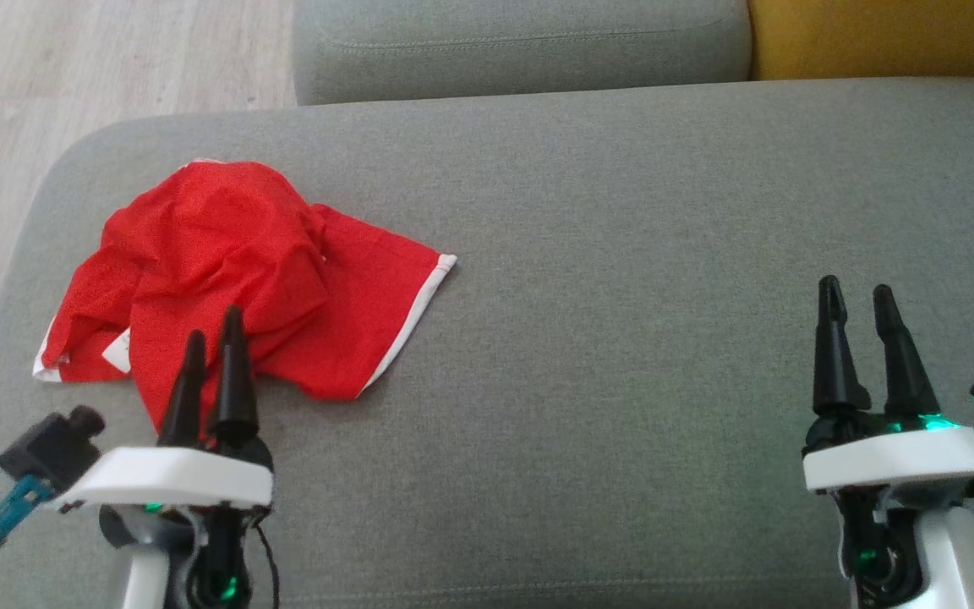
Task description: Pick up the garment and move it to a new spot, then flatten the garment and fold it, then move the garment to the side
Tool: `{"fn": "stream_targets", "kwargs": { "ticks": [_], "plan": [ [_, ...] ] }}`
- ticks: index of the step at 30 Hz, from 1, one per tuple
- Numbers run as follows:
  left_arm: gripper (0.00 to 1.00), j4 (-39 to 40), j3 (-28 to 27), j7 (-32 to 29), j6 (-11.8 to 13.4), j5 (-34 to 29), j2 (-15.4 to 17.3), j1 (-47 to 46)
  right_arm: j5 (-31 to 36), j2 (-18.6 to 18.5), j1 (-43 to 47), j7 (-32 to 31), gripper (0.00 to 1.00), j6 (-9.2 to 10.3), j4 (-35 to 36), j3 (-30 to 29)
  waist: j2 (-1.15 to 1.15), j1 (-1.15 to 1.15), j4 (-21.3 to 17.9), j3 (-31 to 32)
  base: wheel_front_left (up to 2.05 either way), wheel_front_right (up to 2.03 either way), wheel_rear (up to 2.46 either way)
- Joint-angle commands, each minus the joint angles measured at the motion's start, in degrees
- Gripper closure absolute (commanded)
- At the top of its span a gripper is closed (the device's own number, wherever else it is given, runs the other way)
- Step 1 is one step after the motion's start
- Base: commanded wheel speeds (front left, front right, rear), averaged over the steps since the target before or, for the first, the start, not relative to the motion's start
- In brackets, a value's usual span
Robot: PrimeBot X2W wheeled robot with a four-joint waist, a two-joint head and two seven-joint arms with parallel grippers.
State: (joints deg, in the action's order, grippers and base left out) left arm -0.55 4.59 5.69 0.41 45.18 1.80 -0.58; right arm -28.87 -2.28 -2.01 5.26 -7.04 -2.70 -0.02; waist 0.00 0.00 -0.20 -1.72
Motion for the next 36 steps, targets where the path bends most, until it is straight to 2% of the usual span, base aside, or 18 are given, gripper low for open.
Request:
{"fn": "stream_targets", "kwargs": {
  "ticks": [1,9,16,36],
  "plan": [
    [0.00,2.62,-0.25,0.64,0.22,-2.80,0.76,-2.89,2.67,-0.42,-2.16,1.00,0.00,-0.26,2.57,1.31,0.00,0.00,-0.01,-0.01,0.00,0.00,0.00],
    [0.00,2.39,2.90,1.81,1.13,-12.23,0.99,-2.83,9.02,-0.44,-1.62,2.18,0.00,-0.29,2.22,2.19,0.00,0.00,-0.19,0.03,0.00,0.00,0.00],
    [0.00,2.75,6.07,2.99,3.02,-18.89,2.29,-3.12,14.98,-0.47,-1.50,3.36,0.00,-0.32,2.69,2.87,0.00,0.00,-0.47,0.07,0.00,0.00,0.00],
    [0.00,4.81,16.57,6.50,11.14,-35.35,7.48,-4.87,31.25,-0.54,-0.92,6.91,0.00,-0.39,5.08,5.19,0.00,0.00,-1.13,0.11,0.00,0.00,0.00]
  ]
}}
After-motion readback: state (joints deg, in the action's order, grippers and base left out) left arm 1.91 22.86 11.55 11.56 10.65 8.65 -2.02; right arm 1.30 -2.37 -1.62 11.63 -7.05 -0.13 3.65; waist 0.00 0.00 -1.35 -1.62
